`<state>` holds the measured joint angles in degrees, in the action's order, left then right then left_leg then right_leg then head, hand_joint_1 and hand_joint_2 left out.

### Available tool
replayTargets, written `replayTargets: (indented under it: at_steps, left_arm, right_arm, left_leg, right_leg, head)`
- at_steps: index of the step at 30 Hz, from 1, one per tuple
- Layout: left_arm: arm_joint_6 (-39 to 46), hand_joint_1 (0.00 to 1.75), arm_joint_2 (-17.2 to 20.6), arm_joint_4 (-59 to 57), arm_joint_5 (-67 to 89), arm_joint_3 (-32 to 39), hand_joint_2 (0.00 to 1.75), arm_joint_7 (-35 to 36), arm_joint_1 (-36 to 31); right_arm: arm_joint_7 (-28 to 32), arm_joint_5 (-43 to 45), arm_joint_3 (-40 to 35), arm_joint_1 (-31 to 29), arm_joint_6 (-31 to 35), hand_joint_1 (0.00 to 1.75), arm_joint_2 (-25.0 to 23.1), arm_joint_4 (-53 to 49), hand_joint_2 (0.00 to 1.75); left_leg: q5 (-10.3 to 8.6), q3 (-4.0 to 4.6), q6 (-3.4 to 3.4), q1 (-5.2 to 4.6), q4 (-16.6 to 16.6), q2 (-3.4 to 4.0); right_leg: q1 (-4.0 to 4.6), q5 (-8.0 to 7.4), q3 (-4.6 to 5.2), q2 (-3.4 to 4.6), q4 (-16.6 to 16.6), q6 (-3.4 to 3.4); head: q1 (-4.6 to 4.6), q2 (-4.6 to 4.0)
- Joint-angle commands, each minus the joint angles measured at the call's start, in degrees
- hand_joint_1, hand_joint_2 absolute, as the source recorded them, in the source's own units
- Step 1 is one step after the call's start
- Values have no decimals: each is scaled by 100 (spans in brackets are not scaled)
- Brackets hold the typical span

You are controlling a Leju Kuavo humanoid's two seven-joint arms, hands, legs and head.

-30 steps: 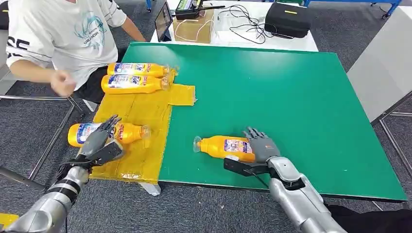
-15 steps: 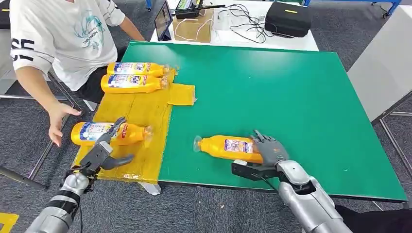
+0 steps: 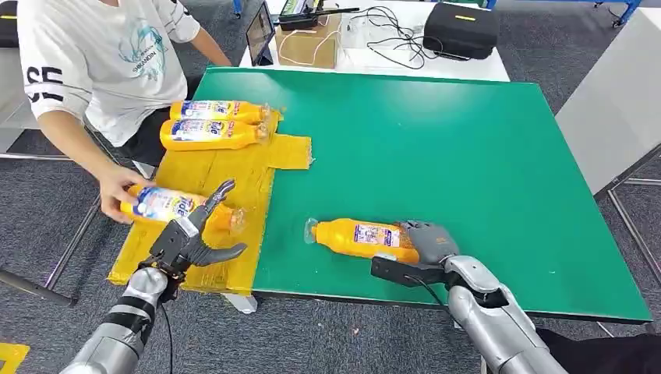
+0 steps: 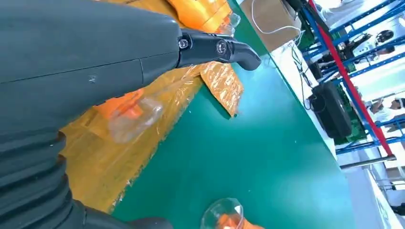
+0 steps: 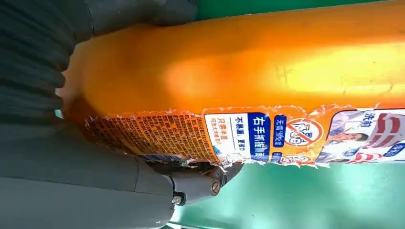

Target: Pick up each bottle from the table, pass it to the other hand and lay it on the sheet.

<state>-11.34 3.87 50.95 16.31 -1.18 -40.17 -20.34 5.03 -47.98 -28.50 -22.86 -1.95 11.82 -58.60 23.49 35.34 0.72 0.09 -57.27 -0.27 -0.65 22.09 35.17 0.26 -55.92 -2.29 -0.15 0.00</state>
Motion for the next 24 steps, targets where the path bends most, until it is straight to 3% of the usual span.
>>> replayTargets:
  at_steps: [1, 8, 11, 19, 24]
  left_arm:
    - [-171, 0, -385, -544, 16, 152, 175, 88, -452]
    - [-210, 0, -978, -953, -425, -7, 175, 583, -840]
    - [-222, 0, -1114, -980, -720, -148, 175, 850, -886]
    - [-233, 0, -1263, -1095, -1197, -630, 175, 1454, -932]
    - [-1151, 0, -1205, -1162, -2114, -1023, 175, 1872, -927]
  right_arm:
    - [408, 710, 188, -38, -62, 175, -372, 684, 175]
    - [767, 1294, 913, -100, 1540, 175, -1793, 1371, 175]
    - [898, 1566, 1051, -186, 2013, 175, -2104, 1400, 175]
    - [1136, 2063, 1136, -237, 2418, 175, -2397, 1311, 175]
    - [1196, 2197, 996, -274, 2438, 175, -2413, 1357, 175]
  left_leg:
    - [7, -21, -4, 5, 0, -10]
    - [5, -18, -7, 5, 3, -1]
    - [3, -3, -5, 2, 0, -1]
    - [7, -1, -3, 0, -3, -3]
    - [9, 0, -5, 1, -5, -5]
  right_leg:
    - [7, 10, -27, -15, 4, 8]
    - [6, 6, -21, -6, 4, 10]
    - [2, 5, -6, -3, -3, 6]
    - [0, 10, -6, -6, -6, 5]
    - [-1, 11, -7, -7, -5, 8]
  head:
    - [0, 0]
    - [0, 0]
    - [0, 2]
    - [0, 0]
    - [0, 0]
